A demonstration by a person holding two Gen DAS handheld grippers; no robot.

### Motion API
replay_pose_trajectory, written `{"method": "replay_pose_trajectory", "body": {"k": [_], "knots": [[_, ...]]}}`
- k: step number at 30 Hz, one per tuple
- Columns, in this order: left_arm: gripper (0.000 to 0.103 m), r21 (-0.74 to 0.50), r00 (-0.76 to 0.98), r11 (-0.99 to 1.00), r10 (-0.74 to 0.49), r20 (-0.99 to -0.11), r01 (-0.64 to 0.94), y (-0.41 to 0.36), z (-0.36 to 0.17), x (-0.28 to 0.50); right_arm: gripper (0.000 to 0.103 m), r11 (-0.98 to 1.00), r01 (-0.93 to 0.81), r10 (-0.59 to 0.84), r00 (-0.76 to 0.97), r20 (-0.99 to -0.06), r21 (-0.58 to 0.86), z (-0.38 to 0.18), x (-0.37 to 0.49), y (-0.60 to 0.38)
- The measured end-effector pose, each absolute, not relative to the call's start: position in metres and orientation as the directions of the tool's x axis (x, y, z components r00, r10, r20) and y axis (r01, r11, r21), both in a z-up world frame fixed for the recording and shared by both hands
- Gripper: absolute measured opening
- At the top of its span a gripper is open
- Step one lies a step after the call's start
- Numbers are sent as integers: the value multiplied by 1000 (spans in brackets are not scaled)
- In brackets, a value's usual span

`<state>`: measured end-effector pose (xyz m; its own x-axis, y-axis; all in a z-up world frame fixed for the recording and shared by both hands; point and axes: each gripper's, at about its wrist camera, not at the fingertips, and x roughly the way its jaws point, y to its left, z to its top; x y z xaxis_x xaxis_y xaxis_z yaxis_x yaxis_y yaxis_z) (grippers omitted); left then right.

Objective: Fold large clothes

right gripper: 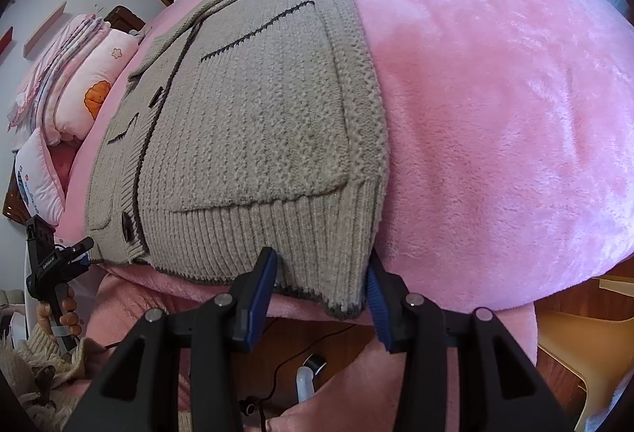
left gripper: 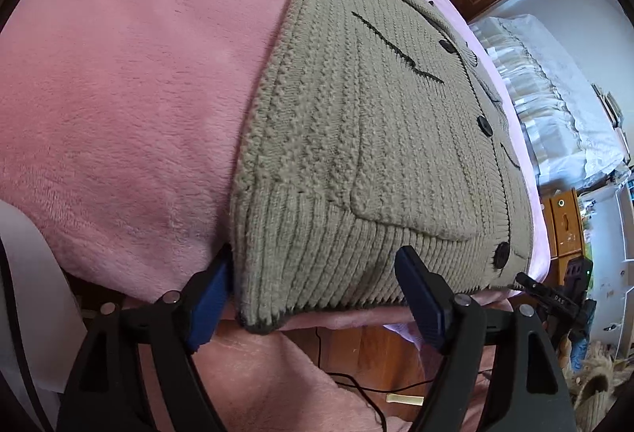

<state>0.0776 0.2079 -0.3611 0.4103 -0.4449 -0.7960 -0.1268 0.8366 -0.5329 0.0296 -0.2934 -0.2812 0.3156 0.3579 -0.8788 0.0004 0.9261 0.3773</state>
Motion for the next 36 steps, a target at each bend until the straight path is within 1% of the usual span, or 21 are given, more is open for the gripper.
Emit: {"method": "replay_pose_trajectory", "body": {"k": [1,2,3,4,5,6,7,8,9,12,14,15,17,20,24,31,33,36], "knots": [[77,-530,411,838,-441,-798,-130,207,-361,78,35,923,-4,366,310,-877,384,-282,30,-293],[71,-521,410,843,-431,-804,-135,206,-361,79,33,922,-5,370,309,-876,387,-282,31,-292],[62,-503,405,853,-415,-815,-138,204,-360,79,31,920,-7,375,307,-875,391,-281,31,-292],[57,-486,398,864,-401,-825,-136,201,-360,80,28,919,-9,377,307,-874,394,-281,31,-291],[45,-466,388,874,-386,-837,-137,199,-359,82,26,918,-12,380,307,-873,395,-281,32,-291],[34,-453,378,880,-374,-847,-143,199,-358,83,21,918,-15,382,308,-871,397,-280,32,-290],[30,-448,368,882,-372,-852,-147,198,-357,85,17,917,-18,384,308,-870,398,-280,32,-288],[16,-451,364,880,-376,-852,-148,197,-356,85,13,917,-26,385,311,-869,397,-279,33,-288],[12,-452,352,880,-381,-855,-145,193,-353,87,8,921,-35,379,318,-869,388,-276,33,-286],[10,-390,336,913,-332,-881,-120,183,-342,88,7,926,-61,372,332,-867,374,-266,32,-282],[9,-395,339,912,-338,-878,-113,182,-333,87,6,925,-84,376,353,-857,371,-256,30,-280],[9,-421,348,899,-360,-866,-119,184,-327,87,6,921,-100,386,370,-845,377,-248,29,-280],[9,-479,380,868,-403,-833,-129,190,-315,85,6,909,-128,412,402,-818,396,-231,28,-280],[9,-583,473,804,-472,-744,-115,199,-285,84,6,899,-156,434,459,-775,410,-203,33,-281],[9,-659,564,746,-505,-654,-97,206,-252,88,6,878,-184,467,537,-702,443,-164,46,-281],[9,-754,684,648,-503,-527,-104,222,-210,120,5,870,-242,476,637,-606,429,-106,73,-275],[9,-766,710,634,-491,-505,-107,225,-200,138,5,872,-245,470,656,-590,423,-92,92,-274],[9,-753,736,648,-456,-501,-112,230,-180,178,5,879,-234,454,675,-581,416,-77,129,-275]]}}
